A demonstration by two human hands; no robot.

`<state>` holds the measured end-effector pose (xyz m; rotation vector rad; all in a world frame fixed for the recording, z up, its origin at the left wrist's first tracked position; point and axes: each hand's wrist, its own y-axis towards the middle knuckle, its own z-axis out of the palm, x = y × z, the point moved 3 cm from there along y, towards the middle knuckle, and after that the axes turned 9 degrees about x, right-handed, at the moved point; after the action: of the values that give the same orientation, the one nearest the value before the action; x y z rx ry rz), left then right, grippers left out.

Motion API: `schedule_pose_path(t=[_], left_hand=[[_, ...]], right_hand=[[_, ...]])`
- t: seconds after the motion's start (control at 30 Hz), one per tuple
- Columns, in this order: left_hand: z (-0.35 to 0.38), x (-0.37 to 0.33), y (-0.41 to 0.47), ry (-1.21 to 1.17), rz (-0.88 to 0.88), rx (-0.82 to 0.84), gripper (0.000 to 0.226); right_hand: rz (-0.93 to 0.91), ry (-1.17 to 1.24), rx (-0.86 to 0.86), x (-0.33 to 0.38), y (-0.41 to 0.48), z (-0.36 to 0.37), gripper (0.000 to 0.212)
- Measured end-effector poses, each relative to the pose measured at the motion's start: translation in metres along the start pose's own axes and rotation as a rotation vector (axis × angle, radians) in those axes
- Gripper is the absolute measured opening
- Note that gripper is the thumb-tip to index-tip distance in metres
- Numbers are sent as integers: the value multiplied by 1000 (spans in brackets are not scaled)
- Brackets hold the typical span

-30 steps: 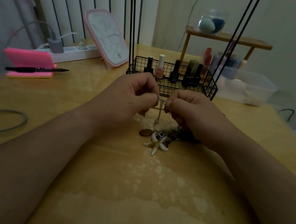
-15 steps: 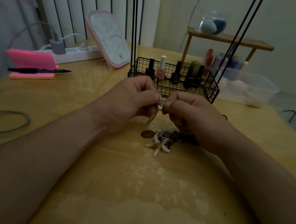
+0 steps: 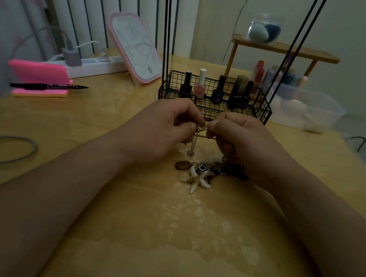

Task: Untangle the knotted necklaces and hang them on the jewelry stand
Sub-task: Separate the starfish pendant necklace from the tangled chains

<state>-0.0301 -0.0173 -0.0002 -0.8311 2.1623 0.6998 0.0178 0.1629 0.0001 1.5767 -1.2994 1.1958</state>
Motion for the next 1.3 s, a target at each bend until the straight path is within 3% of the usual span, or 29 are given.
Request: schedule_pose_path(t=[0.2,0.47,0.67,0.9,1.17,1.3], left_hand=[[3,-2,-1,-1,29,22,8],[1,2,2,-258,-7,-21,4],[4,6,5,-579,-86,32,8],[6,2,5,-617,-130,25,7],[6,-2,2,-409,-110,57,5],[8,-4,1,-418,-94,75,4]], right_hand=[[13,43,28,-1,1,-6,11],[-15,-19,36,0,0,-9,18],[17,-18,5,-1,1,-7,21],[-8,-113,24,-1,0,-4,18],[-122,-242,-24,5,-2,0,17],[-132,-277,-69,2,1,1,12]])
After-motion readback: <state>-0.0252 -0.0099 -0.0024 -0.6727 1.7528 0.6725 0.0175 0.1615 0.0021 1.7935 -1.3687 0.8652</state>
